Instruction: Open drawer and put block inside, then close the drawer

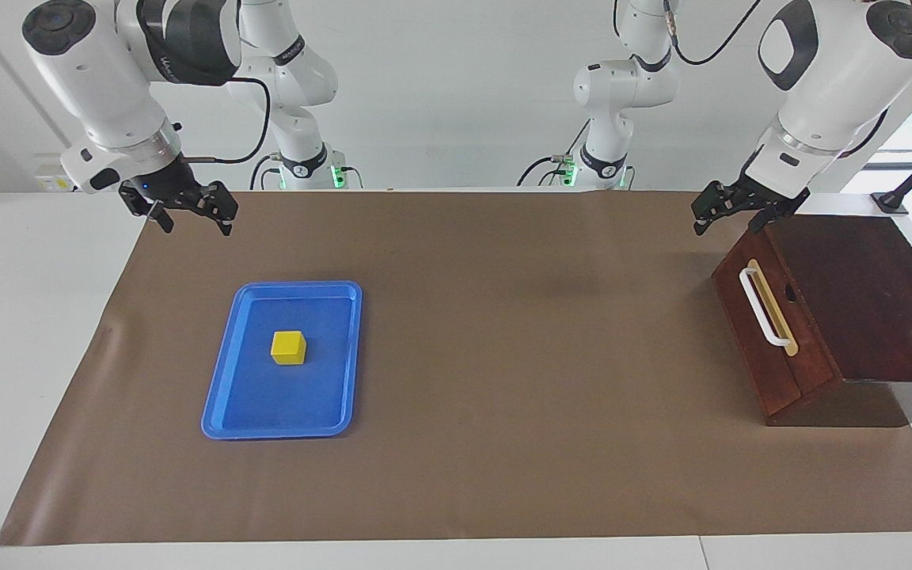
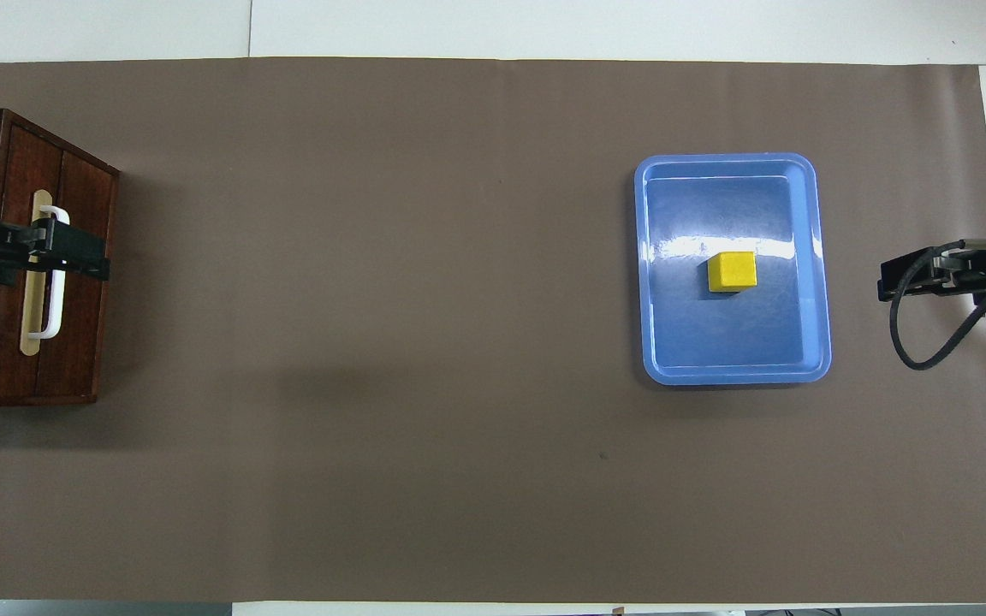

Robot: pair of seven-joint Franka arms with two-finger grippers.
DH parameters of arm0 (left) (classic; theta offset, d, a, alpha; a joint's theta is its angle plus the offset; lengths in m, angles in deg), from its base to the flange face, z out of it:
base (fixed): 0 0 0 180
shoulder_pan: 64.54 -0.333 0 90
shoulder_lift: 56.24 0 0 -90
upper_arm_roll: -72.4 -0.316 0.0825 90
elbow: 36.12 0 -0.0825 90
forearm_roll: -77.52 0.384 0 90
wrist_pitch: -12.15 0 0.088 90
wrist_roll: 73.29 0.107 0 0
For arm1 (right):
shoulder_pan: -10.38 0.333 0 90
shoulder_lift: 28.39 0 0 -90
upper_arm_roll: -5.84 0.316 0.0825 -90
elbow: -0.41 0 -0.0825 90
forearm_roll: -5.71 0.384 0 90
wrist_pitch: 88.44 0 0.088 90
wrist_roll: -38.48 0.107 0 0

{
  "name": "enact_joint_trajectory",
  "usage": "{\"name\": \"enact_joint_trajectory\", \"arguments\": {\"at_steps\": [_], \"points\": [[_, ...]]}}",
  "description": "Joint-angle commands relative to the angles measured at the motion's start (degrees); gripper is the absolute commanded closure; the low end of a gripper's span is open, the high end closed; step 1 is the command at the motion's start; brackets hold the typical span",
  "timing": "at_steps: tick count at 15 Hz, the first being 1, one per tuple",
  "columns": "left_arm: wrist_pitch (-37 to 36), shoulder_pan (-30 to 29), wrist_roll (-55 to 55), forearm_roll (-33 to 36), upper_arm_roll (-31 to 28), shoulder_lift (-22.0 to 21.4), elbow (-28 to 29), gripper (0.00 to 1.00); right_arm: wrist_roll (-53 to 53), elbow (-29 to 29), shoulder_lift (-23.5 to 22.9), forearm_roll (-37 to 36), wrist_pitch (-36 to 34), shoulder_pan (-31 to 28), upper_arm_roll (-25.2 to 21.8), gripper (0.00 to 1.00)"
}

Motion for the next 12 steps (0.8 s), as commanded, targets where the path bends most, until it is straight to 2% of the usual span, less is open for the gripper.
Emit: {"name": "enact_joint_trajectory", "arguments": {"at_steps": [1, 7, 8, 10, 12], "points": [[0.68, 0.48, 0.82, -0.28, -0.63, -0.89, 0.68, 0.0, 1.12, -0.22, -0.16, 0.92, -0.13, -0.91, 0.09, 0.0], [0.94, 0.48, 0.73, -0.11, -0.54, -0.89, 0.86, 0.0, -0.02, -0.66, 0.19, 1.44, 1.19, -1.35, -0.35, 0.0], [1.38, 0.48, 0.64, 0.42, -0.54, -1.06, 1.47, 0.0, 1.54, -0.31, 0.01, 2.23, 3.54, -1.35, -0.44, 0.05], [4.09, 0.48, 0.73, 3.23, -0.37, -2.11, 3.48, 0.0, 17.3, -0.22, -1.04, 4.42, 5.49, -1.0, -0.35, 0.06], [7.43, 0.39, 0.82, 5.68, -0.37, -3.43, 6.82, 0.0, 23.94, -1.97, -4.01, 6.54, 6.29, -1.0, -0.26, 0.08]]}}
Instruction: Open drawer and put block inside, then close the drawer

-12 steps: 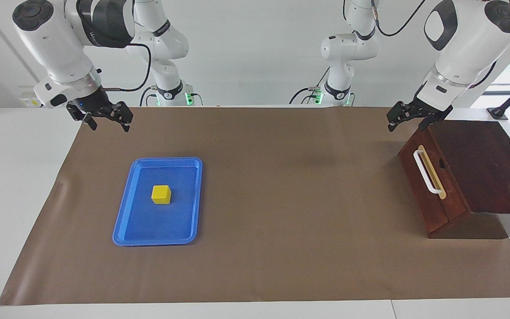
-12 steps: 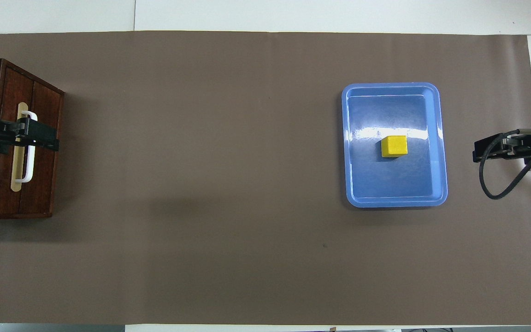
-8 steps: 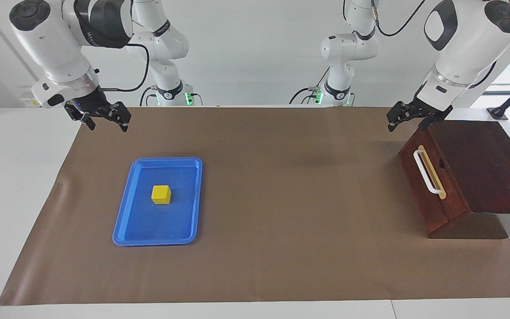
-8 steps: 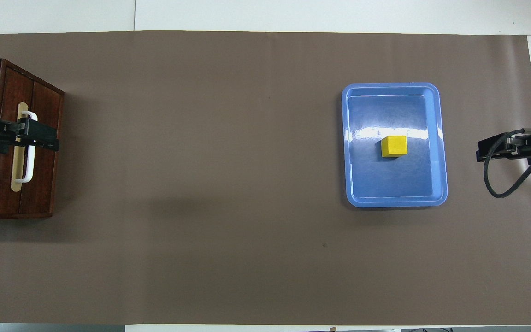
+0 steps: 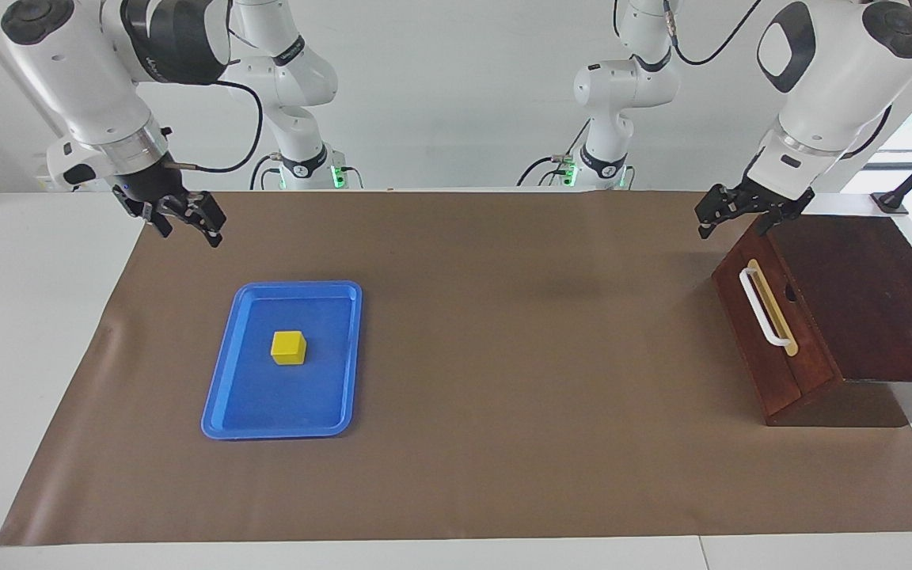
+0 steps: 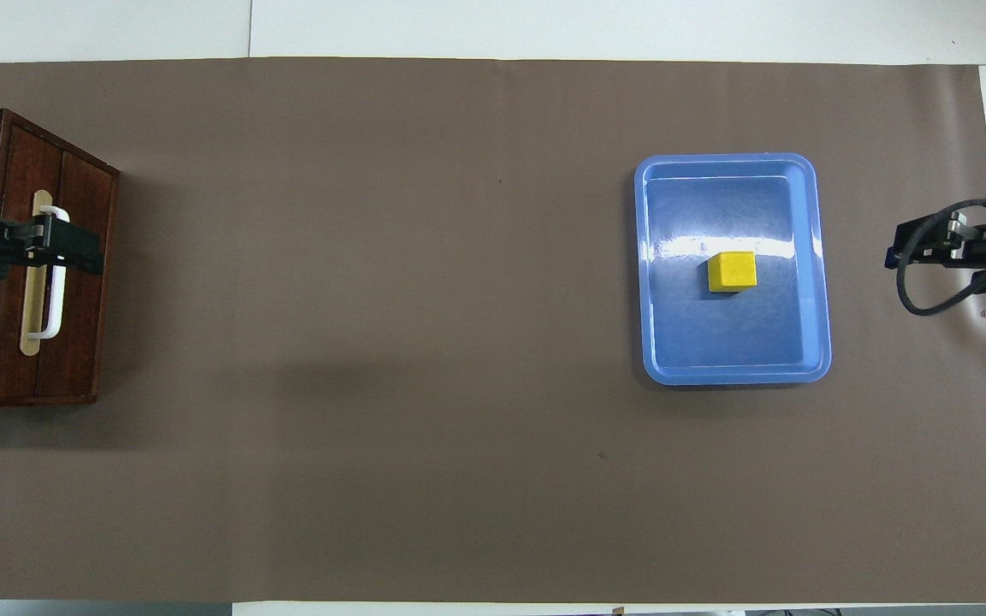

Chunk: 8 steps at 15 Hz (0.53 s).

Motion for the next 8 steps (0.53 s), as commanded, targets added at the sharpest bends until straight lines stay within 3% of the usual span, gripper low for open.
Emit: {"name": "enact_joint_trajectory", "arguments": {"at_steps": [1, 5, 8], "points": [[5.59, 0.48, 0.8, 4.76, -0.37, -3.12, 6.55, 0.0, 10.67, -2.5, -4.49, 3.75, 1.64, -0.69, 0.22, 0.09], [10.69, 0.56, 0.63, 10.73, -0.2, -2.16, 10.68, 0.0, 24.73, -9.61, -12.4, 5.07, 2.69, -1.3, 0.05, 0.1], [16.13, 1.61, 0.45, 14.97, -0.11, -1.28, 15.07, 0.0, 33.98, -9.89, -14.6, 12.36, 6.12, -2.54, -0.04, 0.1]]}}
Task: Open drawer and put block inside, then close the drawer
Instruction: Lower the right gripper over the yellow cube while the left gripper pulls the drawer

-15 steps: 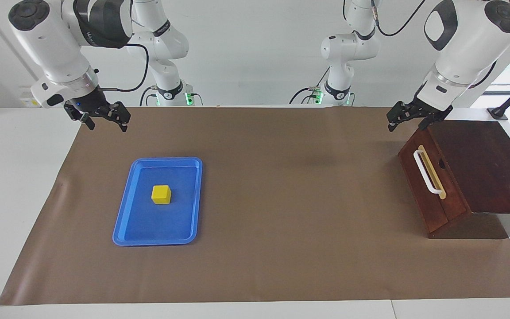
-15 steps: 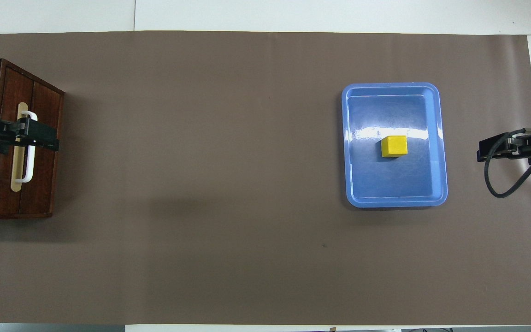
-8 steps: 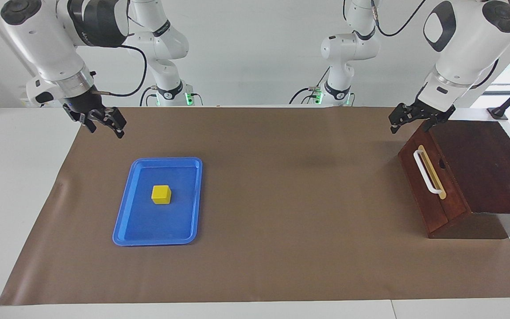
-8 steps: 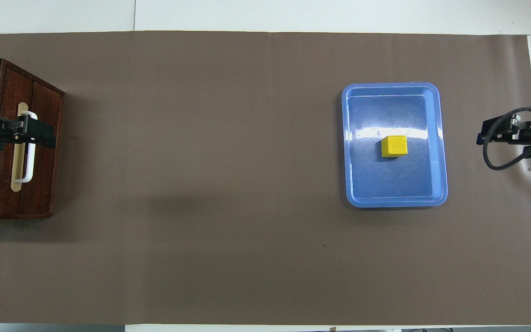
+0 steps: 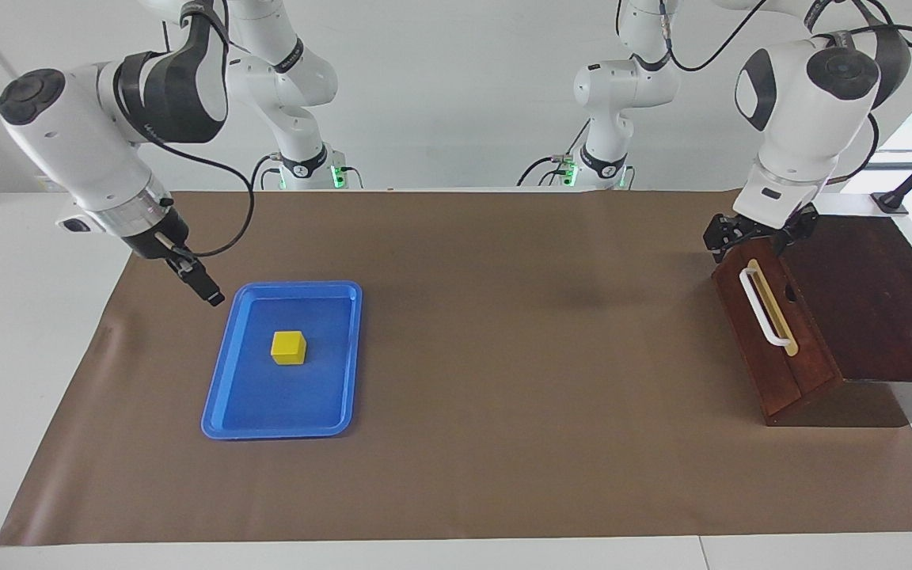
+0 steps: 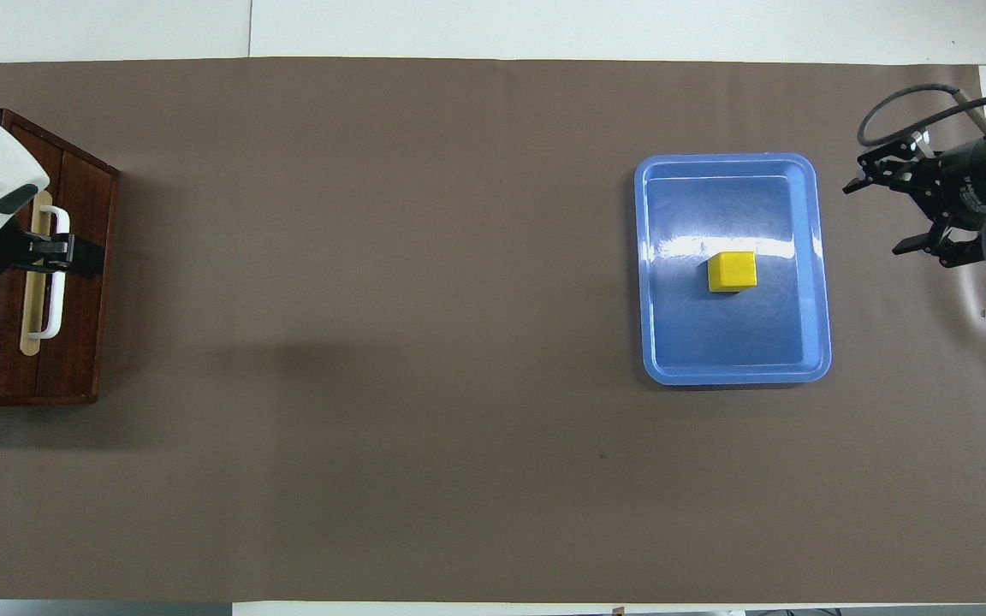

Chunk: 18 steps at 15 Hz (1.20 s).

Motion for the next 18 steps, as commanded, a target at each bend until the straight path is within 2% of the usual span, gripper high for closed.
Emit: {"name": "enact_joint_trajectory", "arguments": {"at_steps": [1, 3, 6, 9, 11, 14, 18], "points": [[4.97, 1.4, -0.09, 2.7, -0.36, 0.05, 4.96, 0.0, 8.37, -2.26, -3.41, 6.8, 0.75, -1.16, 0.3, 0.1], [6.63, 1.49, -0.61, 4.79, -0.45, 1.8, 5.58, 0.0, 14.79, -1.21, -5.08, 10.51, 4.43, -0.9, 0.3, 0.11], [11.72, 1.49, -3.86, 8.67, -0.45, 2.69, 9.43, 0.0, 19.55, 0.29, -7.19, 17.0, 4.63, -1.33, 0.3, 0.12], [15.25, 0.79, -4.05, 10.96, -0.45, 4.09, 10.41, 0.0, 19.39, 0.21, -10.36, 19.57, 1.74, -3.09, 0.47, 0.11], [17.0, 0.52, -4.05, 12.27, -0.54, 5.14, 10.41, 0.0, 18.25, 0.03, -13.07, 24.21, -0.46, -4.93, 0.47, 0.11], [19.12, -0.36, -3.96, 13.86, -0.45, 6.38, 10.67, 0.0, 14.74, 0.64, -15.89, 26.77, -0.56, -5.47, 0.47, 0.1], [20.88, -1.5, -3.96, 15.53, -0.54, 7.87, 10.76, 0.0, 11.04, 3.71, -16.69, 29.24, 0.41, -6.96, 0.38, 0.09]]}}
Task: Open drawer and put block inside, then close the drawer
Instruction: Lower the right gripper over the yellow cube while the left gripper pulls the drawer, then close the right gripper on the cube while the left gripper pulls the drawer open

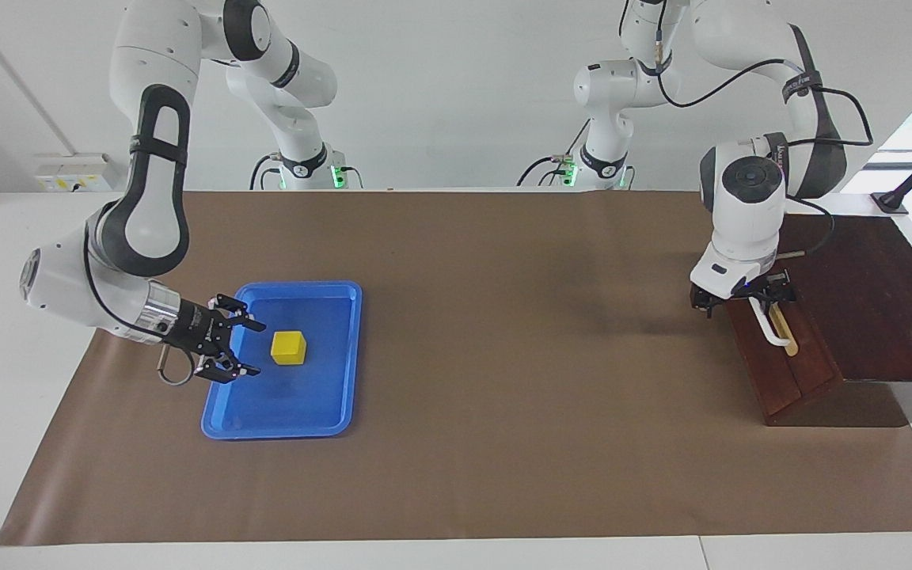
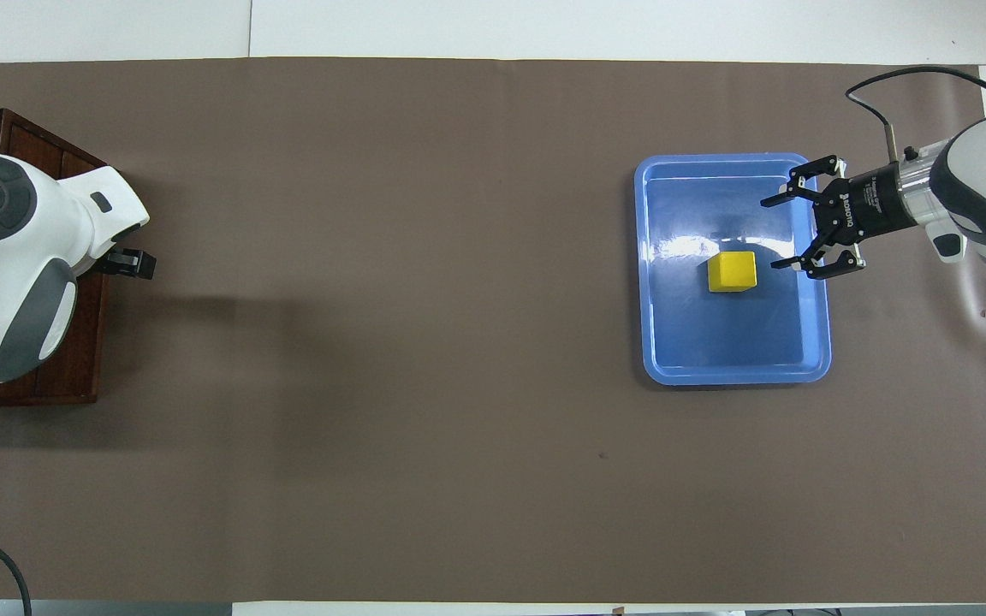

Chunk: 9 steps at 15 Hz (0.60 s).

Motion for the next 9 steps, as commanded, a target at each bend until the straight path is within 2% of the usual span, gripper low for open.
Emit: {"name": "enact_joint_trajectory", "arguments": {"at_steps": [1, 5, 9], "points": [[2.17, -0.9, -0.83, 2.65, 0.08, 0.66, 1.1, 0.0, -2.44, 2.47, 0.56, 2.67, 0.46, -1.01, 0.5, 0.09], [3.84, -0.55, -1.35, 2.74, 0.17, 1.98, 1.01, 0.0, -3.14, 6.51, 1.61, 3.73, 2.31, -0.93, 0.5, 0.09], [5.34, 2.07, -7.15, 2.13, 0.52, 2.86, 0.4, 0.0, -5.52, 10.21, 2.76, 6.1, 3.62, -1.01, 0.41, 0.09]]}}
